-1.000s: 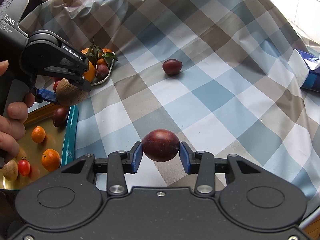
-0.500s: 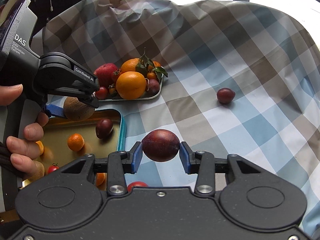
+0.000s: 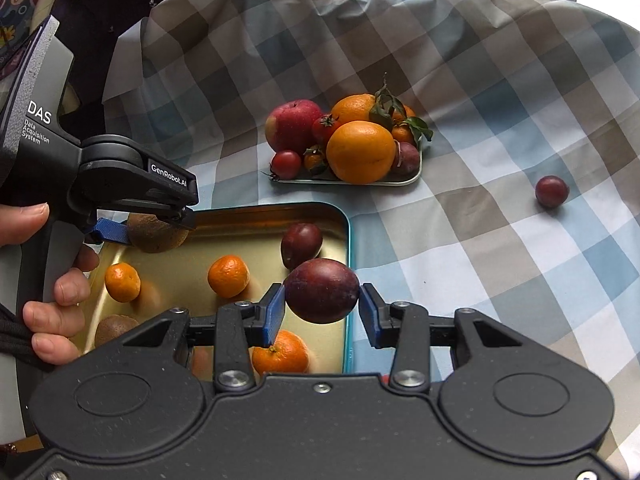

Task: Organize fruits
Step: 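Lift and carry the kiwi with the left tool while the right tool carries the plum over the tin, then open both tools to drop the kiwi and plum into the tin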

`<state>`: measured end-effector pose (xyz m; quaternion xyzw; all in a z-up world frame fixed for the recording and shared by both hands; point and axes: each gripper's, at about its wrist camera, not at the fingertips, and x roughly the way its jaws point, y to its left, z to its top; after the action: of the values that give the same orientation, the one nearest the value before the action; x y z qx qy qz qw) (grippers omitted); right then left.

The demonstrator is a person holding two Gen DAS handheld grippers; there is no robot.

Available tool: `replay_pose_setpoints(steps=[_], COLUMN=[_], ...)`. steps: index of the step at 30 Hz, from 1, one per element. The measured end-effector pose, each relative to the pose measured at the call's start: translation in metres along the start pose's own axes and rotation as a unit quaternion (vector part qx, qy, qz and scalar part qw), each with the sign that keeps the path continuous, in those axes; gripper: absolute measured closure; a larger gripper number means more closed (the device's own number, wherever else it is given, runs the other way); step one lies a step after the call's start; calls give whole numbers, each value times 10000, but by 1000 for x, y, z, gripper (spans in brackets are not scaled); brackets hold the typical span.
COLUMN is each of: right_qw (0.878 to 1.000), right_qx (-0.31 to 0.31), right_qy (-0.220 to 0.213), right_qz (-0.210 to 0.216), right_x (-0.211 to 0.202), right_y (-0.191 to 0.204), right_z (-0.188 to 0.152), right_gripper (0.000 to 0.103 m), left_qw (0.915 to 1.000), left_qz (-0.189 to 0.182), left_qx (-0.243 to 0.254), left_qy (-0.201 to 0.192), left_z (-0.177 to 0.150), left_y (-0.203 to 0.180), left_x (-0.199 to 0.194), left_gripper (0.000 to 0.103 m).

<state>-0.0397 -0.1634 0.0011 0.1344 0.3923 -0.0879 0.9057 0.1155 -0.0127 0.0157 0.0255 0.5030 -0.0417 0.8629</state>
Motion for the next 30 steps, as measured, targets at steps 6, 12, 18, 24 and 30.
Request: replay_pose_setpoints(steps=[6,12,18,24,30], right_qw=[9998,9995,9995,9996,9998], right_qx=[-43,-164,-192,-224,-166], right_qy=[176,228,211,128,101], right_qz=[125,151,130,102,82], right_x=[20,29,32,31,29], right_y=[21,35,37,35,29], right_z=[-4,-6,-3,-1,2], right_gripper=[54,54,53,54,54], left_qw=[9996,9990,9985,9982,9985], left_qz=[-96,-203,-243,-212,-195], left_qx=[-67,-14,29,111,261], left_qy=[274,404,493,558,431], left_z=[-1,-4,-4,-5,-4], left_y=[22,23,19,14,11], left_x=[15,20,24,25,18], left_gripper=[43,43,43,43,42])
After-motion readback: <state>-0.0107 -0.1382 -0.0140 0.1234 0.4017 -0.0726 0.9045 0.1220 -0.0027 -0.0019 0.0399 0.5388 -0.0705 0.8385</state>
